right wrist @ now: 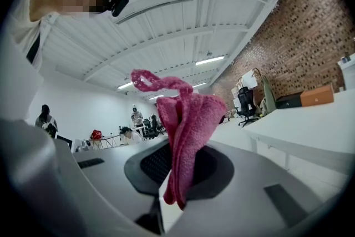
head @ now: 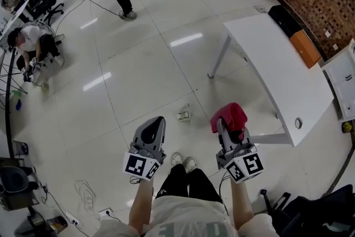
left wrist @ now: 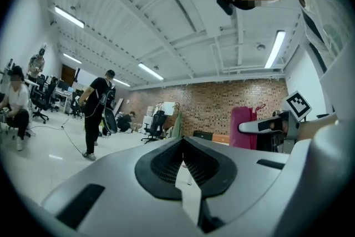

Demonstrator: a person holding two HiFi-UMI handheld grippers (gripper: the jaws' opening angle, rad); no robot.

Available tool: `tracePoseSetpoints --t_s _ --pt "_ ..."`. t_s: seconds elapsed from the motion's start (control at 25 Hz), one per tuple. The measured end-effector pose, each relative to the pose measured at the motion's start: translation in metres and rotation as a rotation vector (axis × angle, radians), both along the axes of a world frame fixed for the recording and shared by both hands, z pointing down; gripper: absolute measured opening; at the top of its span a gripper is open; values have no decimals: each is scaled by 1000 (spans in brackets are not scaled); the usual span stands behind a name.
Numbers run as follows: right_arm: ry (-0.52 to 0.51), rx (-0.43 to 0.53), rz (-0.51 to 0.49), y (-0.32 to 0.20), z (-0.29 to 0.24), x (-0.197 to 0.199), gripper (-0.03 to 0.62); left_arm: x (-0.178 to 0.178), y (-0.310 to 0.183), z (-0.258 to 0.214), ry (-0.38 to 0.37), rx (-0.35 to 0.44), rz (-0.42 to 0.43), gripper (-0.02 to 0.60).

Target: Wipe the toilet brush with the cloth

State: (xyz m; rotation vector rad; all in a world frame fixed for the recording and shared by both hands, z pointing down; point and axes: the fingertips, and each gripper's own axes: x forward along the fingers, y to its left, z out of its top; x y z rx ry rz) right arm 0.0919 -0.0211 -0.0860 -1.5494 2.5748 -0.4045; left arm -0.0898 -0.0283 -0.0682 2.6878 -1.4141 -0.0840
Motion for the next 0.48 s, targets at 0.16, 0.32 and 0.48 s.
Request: tracePoseSetpoints --t_s 0.16,0.32,0.48 --pt "15 38 10 -32 145 12 31 15 -34 143 -3 30 47 3" --pt "26 90 42 -79 344 11 31 14 -71 324 -33 111 63 3" --pt "27 148 71 -128 511 8 31 8 -122 496 -61 174 42 3"
